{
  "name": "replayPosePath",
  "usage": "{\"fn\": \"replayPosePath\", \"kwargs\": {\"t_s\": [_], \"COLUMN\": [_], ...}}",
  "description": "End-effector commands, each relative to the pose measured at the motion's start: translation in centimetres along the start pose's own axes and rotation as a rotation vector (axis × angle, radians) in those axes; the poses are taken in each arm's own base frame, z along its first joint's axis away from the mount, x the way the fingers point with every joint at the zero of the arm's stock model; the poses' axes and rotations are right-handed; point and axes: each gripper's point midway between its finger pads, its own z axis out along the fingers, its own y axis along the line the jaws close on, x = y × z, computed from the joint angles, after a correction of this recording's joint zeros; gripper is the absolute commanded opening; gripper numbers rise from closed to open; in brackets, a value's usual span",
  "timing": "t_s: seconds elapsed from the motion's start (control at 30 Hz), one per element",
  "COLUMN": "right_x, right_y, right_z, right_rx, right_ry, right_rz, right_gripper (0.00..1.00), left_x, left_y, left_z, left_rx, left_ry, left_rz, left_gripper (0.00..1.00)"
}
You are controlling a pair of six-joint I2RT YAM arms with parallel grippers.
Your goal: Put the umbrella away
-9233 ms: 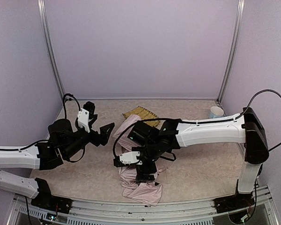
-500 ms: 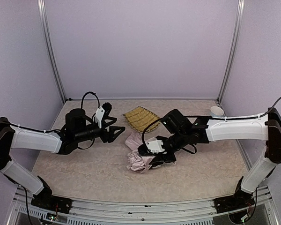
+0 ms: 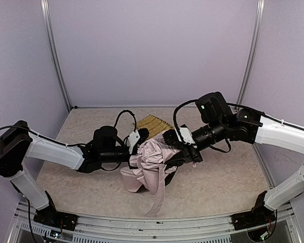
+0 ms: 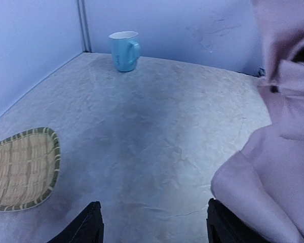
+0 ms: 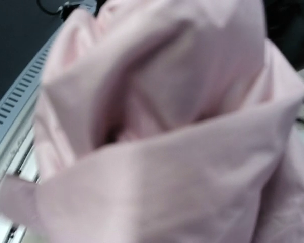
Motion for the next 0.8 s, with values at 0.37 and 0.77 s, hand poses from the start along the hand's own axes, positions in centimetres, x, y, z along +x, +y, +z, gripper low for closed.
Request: {"fn": "replayPosePath", "kwargs": {"t_s": [0.37, 0.77], "right_x": [3.6, 8.7], "right_y": [-12.8, -19.1], "right_z": [-8.4, -26.2], "right_rx": [0.743, 1.627], "right_ry": [0.232, 0.711], "right_rz": [0.211, 0.214], "right_gripper": [0.00, 0.00], "left_x": [0.6, -0.1], "left_y": [14.0, 13.7], "left_z": [-6.8, -9.2], "left_rx": [-0.658, -0.696], "left_ry": [0.027, -0.010], "left_rz": [-0.108, -0.100], "left_gripper": [0.69, 0.70]}}
